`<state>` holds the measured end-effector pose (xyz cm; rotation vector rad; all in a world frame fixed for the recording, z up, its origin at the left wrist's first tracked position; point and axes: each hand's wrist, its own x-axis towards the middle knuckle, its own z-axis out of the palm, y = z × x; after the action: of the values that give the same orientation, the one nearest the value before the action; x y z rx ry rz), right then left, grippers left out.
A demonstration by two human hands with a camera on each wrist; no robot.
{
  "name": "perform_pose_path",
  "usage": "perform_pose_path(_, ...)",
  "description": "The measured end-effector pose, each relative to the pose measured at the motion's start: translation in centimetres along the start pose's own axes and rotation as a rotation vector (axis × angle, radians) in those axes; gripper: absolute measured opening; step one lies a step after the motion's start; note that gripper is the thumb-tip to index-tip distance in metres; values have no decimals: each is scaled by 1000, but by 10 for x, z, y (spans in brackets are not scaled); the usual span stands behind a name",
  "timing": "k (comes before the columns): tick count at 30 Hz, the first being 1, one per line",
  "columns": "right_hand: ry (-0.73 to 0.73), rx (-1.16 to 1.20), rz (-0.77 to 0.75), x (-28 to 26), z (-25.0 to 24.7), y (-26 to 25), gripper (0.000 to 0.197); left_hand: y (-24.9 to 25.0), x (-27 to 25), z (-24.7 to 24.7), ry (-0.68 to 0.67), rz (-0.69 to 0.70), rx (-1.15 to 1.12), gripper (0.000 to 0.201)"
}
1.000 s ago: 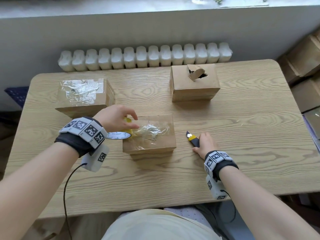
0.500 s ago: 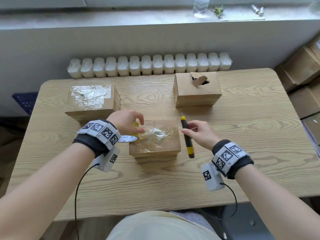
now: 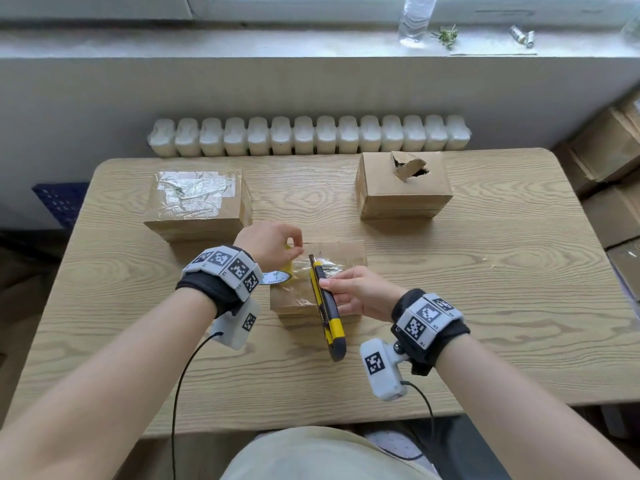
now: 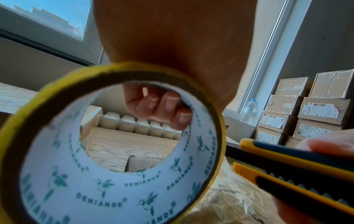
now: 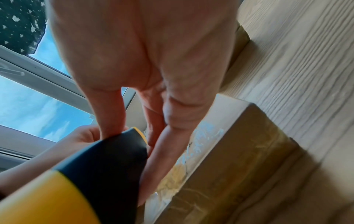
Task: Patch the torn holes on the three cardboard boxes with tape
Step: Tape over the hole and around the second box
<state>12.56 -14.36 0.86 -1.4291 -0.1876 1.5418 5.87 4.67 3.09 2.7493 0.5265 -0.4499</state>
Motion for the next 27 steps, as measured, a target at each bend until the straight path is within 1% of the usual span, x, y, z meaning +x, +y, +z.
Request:
perform_pose_path(3,8,12,15,3,4,-2,26,0,0,2,23,5,-11,17)
perform_pose_path(7,43,49,16,4,9,-5,20,-1,-2,2,41,14,-22,17)
perform_pose_path(10,41,66,32,2,9,-3,20,-2,-2,2,53,14,-26,17)
perform_pose_path(12,12,36,62,-1,9,1,22,-3,-2,2,59,10,-30,17)
perform_pose_path(16,-37,-114,113,-9,11,18,29,-3,-3,1,59,10,-49,17)
perform_pose_path(17,-45,-147,99,-11,11,22,28,-2,-4,1,54,13,-51,17)
perform_pose_path(19,-60,-181,48,-15,8,26,20,-1,-4,0,49,20,-56,17)
perform_pose_path(21,-65,-133,-18,-18,3,24,16,-1,-5,-1,54,23,-56,17)
perform_pose_path(24,-13,-55,-103,-15,-2,14,21,0,-5,0,60,23,-55,18)
perform_pose_path(27,53,-54,-109,-6,0,4,21,0,-6,0,72,24,-53,18)
